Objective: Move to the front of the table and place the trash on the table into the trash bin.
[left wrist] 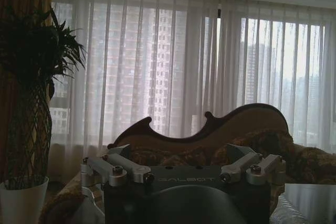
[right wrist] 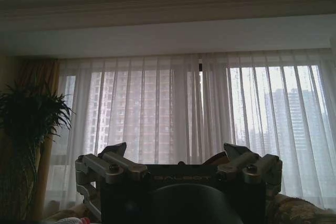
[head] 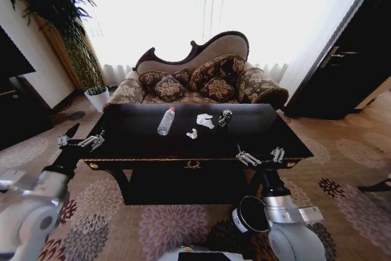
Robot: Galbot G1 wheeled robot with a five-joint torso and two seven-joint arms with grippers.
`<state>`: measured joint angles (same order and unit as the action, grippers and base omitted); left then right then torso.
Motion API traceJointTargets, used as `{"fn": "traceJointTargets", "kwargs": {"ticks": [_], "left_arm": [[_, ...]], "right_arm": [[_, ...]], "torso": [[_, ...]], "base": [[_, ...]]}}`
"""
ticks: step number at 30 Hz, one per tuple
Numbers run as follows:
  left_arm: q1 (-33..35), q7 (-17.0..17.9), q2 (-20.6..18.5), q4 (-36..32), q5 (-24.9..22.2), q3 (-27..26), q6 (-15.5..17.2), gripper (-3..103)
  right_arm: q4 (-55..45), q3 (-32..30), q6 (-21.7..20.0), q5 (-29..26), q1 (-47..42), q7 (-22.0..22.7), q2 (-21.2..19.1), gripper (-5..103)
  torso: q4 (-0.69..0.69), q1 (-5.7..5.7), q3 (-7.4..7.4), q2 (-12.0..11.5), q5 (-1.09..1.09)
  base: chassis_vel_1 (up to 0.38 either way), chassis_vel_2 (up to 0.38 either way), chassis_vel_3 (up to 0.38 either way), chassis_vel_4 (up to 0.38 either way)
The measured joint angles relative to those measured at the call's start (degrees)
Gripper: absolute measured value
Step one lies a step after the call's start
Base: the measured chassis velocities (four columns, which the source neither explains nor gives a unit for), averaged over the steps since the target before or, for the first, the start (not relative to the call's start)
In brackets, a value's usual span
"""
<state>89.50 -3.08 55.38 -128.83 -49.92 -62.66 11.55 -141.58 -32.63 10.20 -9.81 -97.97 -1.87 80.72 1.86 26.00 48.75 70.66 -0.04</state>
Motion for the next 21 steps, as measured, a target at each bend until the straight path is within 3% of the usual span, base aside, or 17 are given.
{"fn": "traceJointTargets", "kwargs": {"ticks": [9, 12, 14, 16, 21], "left_arm": [[-6.28, 1.17, -7.28, 4.89, -5.90, 3.64, 3.20, 100], [-8.26, 1.33, -12.56, 5.01, -9.14, 5.32, 5.20, 100], [-8.59, 1.24, -13.68, 5.48, -9.52, 5.52, 5.35, 100], [-10.21, 0.78, -18.32, 8.85, -11.68, 6.69, 5.45, 100], [-15.75, 0.20, -23.64, 15.10, -15.50, 11.53, 5.43, 100]], "right_arm": [[0.26, 0.74, 1.27, 1.10, -0.74, -0.18, 0.79, 100], [0.49, 1.78, 1.96, 2.37, -1.12, -0.30, 1.60, 100], [0.57, 1.96, 1.96, 2.54, -1.10, -0.39, 1.72, 100], [0.71, 2.52, 1.86, 3.01, -0.85, -0.83, 2.09, 100], [0.98, 3.14, 1.76, 3.69, -0.85, -1.49, 2.33, 100]], "torso": [[0.00, 0.00, 0.00, 0.00, 0.01], [0.01, 0.00, 0.00, 0.00, 0.03], [0.01, 0.00, 0.00, 0.00, 0.04], [0.00, 0.00, 0.00, 0.00, 0.03], [-0.01, 0.00, 0.01, 0.00, 0.00]], "base": [[0.000, 0.000, 0.000, 0.000], [0.000, 0.000, 0.000, 0.000], [0.000, 0.000, 0.000, 0.000], [0.000, 0.000, 0.000, 0.000], [0.000, 0.000, 0.000, 0.000]]}}
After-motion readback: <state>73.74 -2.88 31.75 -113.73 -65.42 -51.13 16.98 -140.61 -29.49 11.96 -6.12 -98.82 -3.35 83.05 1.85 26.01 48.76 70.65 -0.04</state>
